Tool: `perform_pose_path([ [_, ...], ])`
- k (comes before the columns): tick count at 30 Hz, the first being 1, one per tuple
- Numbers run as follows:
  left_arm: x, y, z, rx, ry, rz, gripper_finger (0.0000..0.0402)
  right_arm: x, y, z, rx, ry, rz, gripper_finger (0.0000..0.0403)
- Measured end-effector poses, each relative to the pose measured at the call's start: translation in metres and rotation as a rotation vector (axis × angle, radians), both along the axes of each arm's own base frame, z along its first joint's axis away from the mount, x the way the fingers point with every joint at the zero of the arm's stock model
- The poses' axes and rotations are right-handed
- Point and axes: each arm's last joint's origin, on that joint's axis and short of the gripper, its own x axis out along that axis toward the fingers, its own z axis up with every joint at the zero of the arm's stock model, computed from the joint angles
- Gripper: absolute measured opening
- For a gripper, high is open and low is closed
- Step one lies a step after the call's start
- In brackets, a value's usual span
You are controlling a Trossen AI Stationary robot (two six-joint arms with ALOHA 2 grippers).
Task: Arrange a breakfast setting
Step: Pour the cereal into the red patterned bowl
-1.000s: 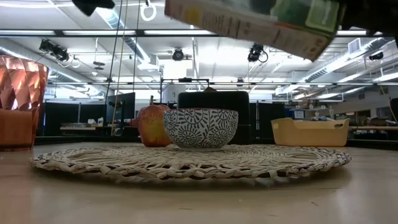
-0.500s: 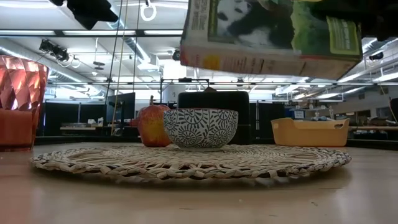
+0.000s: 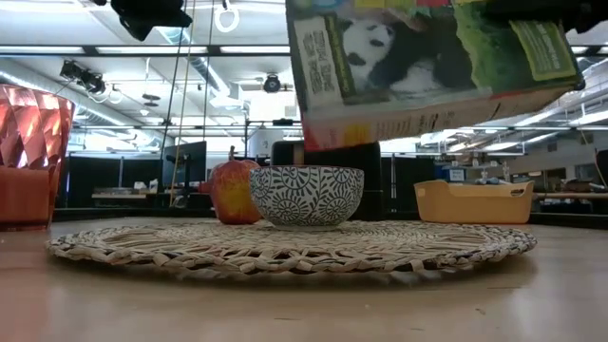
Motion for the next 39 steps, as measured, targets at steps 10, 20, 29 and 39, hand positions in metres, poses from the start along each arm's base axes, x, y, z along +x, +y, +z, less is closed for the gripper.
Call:
perform_pose_path([
  [10,0.010,-0.004,-0.006,0.015,0.008,-0.001,0.0153,0.008,0.003,0.019,-0.048,0.075,0.003,0.0203],
  [20,0.012,-0.005,-0.006,0.015,0.003,-0.002,0.0153,0.009,0.002,0.021,-0.060,0.106,-0.024,0.0202],
  [29,0.012,-0.005,-0.006,0.013,0.001,-0.003,0.0153,0.008,0.002,0.020,-0.047,0.117,-0.024,0.0202],
  [39,0.012,-0.005,-0.006,0.011,0.000,-0.002,0.0153,0.006,0.001,0.017,-0.034,0.145,-0.045,0.0202],
])
